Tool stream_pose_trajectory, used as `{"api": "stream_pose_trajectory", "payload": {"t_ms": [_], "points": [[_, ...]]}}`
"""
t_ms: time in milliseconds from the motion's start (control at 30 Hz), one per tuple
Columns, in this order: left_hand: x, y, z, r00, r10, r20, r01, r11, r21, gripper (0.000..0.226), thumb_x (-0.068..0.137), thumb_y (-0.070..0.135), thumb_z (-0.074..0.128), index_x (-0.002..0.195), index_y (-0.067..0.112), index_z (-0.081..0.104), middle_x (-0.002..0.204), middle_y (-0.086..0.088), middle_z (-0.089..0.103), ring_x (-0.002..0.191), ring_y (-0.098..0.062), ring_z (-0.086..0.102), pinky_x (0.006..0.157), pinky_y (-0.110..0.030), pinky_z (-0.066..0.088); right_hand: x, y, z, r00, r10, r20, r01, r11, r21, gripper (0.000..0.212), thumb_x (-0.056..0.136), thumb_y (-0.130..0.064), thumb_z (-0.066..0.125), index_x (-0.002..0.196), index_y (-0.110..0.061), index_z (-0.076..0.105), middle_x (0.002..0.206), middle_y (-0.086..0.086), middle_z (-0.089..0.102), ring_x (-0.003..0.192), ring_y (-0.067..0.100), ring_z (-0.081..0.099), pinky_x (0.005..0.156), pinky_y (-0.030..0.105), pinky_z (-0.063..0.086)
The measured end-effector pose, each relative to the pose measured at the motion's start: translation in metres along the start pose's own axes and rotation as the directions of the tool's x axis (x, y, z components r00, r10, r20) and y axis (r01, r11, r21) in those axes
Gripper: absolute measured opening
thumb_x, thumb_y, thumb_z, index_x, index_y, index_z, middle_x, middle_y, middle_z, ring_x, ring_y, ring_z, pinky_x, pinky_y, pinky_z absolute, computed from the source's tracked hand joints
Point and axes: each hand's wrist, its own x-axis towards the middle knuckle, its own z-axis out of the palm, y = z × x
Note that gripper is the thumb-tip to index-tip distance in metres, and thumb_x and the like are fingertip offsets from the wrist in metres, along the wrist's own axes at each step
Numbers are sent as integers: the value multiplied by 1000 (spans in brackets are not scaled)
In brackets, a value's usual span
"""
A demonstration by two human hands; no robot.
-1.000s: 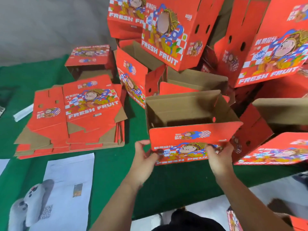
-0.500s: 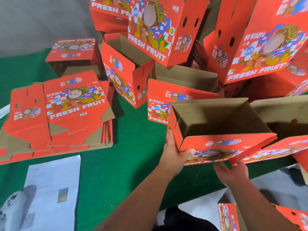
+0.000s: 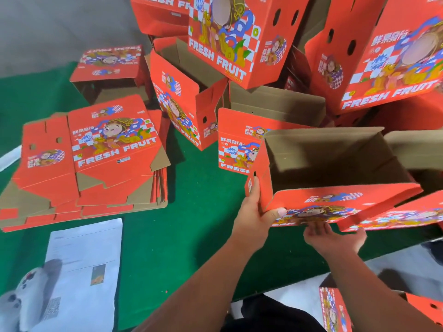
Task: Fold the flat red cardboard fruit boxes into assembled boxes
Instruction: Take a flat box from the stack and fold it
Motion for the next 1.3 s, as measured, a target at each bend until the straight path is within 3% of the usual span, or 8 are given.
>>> {"api": "stream_pose_trajectory", "payload": {"t_ms": [167, 367, 467, 633, 700, 900, 1100, 1300], "points": [[12, 4, -3, 999, -50, 5, 50, 999, 18, 107, 87, 34, 74, 166, 33, 3, 148, -17, 54, 137, -35, 54, 115, -52, 43, 4, -9, 16, 995, -82, 58, 82, 997, 9, 73, 84, -68, 53, 138, -19, 55, 135, 12, 61, 123, 40, 58, 109, 59, 42], [23, 6, -14, 997, -49, 66, 38, 987, 156, 109, 96, 31, 74, 165, 34, -11, 147, -18, 42, 131, -20, 51, 122, -38, 33, -10, 63, 12, 990, -135, 35, 139, 940, -313, 42, 99, -50, 55, 130, -24, 62, 138, 14, 61, 122, 30, 63, 106, 43, 51], [10, -2, -20, 999, -36, -1, 36, 985, 168, 101, 95, 23, 73, 166, 31, 1, 127, 0, 25, 112, 10, 39, 117, -19, 28, -19, 118, -2, 997, -77, 23, 73, 735, -674, 22, 103, -27, 62, 120, -14, 62, 117, 16, 64, 92, 28, 65, 80, 38, 58], [-8, -25, -86, 946, -95, -311, 156, 971, 180, 60, 99, 21, 65, 154, 25, 42, 131, 4, 29, 125, -17, 51, 114, -19, 30, -41, 183, 7, 976, 145, 160, 108, 315, -943, 22, 100, -22, 63, 120, -12, 65, 109, 17, 73, 77, 25, 69, 70, 35, 62], [-10, -29, -129, 905, -59, -422, 192, 940, 281, 53, 98, 14, 63, 149, 18, 50, 138, -5, 35, 133, -25, 48, 111, -12, 22, -48, 201, 25, 953, 180, 245, 197, 249, -948, 19, 102, -22, 60, 119, -16, 65, 112, 12, 73, 77, 23, 71, 68, 31, 62], [-6, -22, -218, 876, -62, -478, 344, 775, 530, 41, 94, 13, 52, 135, 13, 58, 146, -19, 46, 136, -36, 42, 114, -41, 37, -63, 254, 84, 908, 216, 358, 332, 149, -932, 21, 106, -20, 52, 121, -26, 64, 114, 2, 73, 94, 23, 76, 74, 29, 63], [9, -33, -267, 896, -97, -434, 413, 546, 729, 61, 97, 23, 56, 153, 36, 38, 170, -13, 12, 150, -45, 23, 122, -52, 26, -66, 291, 126, 875, 246, 418, 408, 93, -908, 31, 101, -14, 57, 128, -28, 62, 120, 0, 66, 98, 24, 74, 79, 31, 63], [23, -56, -298, 891, -178, -417, 453, 309, 836, 66, 108, 52, 26, 163, 39, -9, 173, -10, -15, 160, -37, -6, 127, -52, -8, -56, 316, 147, 883, 242, 402, 408, 29, -913, 29, 103, -16, 54, 127, -31, 61, 117, -5, 62, 105, 26, 73, 77, 28, 63]]}}
